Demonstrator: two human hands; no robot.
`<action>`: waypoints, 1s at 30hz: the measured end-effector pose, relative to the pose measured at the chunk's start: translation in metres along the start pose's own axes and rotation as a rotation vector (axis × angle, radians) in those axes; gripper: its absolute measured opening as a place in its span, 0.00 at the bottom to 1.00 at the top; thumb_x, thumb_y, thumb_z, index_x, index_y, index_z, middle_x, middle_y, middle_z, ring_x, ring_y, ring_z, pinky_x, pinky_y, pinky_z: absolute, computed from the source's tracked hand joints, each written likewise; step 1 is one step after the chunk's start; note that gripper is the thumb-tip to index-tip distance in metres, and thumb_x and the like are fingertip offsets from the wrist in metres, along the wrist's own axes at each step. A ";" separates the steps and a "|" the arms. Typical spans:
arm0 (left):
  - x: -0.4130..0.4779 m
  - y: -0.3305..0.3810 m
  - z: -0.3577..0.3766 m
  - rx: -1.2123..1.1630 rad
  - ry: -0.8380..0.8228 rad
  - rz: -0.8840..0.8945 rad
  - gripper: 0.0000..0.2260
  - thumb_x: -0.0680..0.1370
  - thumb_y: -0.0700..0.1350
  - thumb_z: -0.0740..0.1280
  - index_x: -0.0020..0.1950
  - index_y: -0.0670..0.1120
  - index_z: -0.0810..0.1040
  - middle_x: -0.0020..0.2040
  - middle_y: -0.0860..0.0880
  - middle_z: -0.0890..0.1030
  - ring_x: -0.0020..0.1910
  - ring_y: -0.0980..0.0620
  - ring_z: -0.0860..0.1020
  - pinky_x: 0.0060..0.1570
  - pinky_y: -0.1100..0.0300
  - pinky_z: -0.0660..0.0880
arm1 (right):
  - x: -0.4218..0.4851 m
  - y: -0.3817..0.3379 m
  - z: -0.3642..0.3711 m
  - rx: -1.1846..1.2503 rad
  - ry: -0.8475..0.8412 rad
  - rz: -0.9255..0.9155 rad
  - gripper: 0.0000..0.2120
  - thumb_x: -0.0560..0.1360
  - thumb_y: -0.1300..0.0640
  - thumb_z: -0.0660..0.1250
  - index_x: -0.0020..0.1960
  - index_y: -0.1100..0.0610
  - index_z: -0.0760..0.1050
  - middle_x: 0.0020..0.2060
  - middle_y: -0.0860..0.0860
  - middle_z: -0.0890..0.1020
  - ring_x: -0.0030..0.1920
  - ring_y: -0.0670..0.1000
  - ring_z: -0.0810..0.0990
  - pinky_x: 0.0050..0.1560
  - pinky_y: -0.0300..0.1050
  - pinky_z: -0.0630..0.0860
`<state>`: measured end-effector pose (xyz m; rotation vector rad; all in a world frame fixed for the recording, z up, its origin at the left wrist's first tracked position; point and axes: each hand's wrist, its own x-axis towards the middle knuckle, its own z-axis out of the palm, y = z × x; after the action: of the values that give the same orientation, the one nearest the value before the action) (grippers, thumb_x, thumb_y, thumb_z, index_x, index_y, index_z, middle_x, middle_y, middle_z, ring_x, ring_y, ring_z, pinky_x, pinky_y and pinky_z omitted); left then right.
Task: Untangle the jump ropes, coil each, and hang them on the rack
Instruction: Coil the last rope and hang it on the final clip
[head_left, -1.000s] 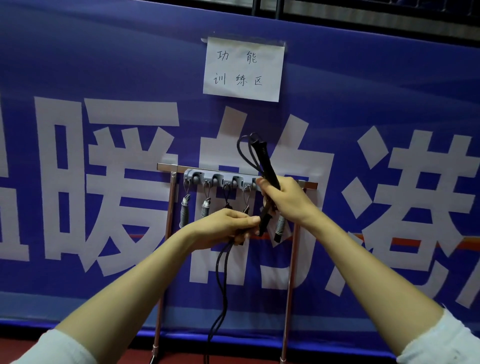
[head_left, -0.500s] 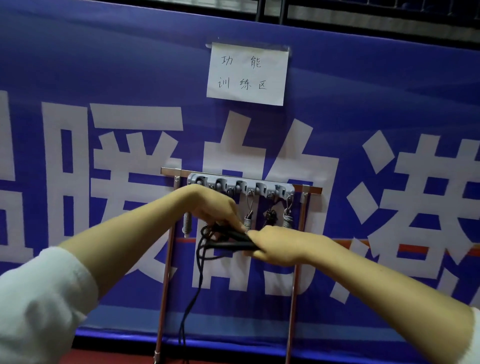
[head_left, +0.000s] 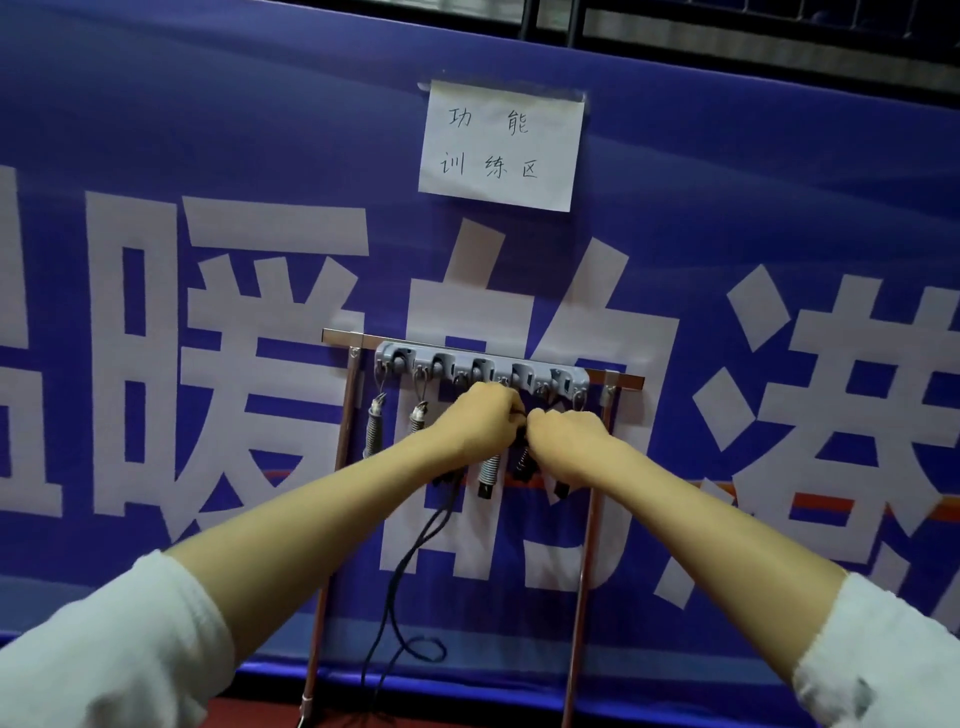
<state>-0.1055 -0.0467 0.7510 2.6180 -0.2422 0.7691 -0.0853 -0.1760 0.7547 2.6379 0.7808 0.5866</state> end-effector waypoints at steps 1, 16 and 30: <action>-0.004 0.005 0.003 -0.113 0.074 -0.042 0.10 0.80 0.41 0.62 0.54 0.39 0.81 0.51 0.44 0.82 0.50 0.46 0.79 0.49 0.58 0.73 | 0.002 0.001 0.001 0.020 0.033 0.021 0.12 0.81 0.62 0.57 0.63 0.63 0.66 0.57 0.58 0.78 0.55 0.60 0.79 0.46 0.52 0.71; -0.021 0.018 0.005 -0.574 0.325 -0.048 0.05 0.79 0.43 0.67 0.51 0.44 0.80 0.43 0.48 0.83 0.44 0.54 0.80 0.43 0.67 0.73 | -0.005 0.012 -0.012 0.529 0.098 0.123 0.21 0.81 0.58 0.57 0.69 0.63 0.54 0.45 0.57 0.77 0.41 0.57 0.78 0.38 0.51 0.71; -0.042 0.005 0.023 -1.165 0.184 -0.324 0.14 0.77 0.49 0.69 0.55 0.41 0.74 0.34 0.51 0.79 0.24 0.60 0.71 0.25 0.66 0.66 | -0.002 0.007 -0.013 0.967 0.071 0.180 0.12 0.79 0.61 0.59 0.62 0.62 0.65 0.41 0.53 0.77 0.37 0.49 0.75 0.32 0.41 0.68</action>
<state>-0.1307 -0.0591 0.7119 1.4271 -0.1358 0.5034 -0.0903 -0.1804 0.7683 3.6077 1.0437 0.3977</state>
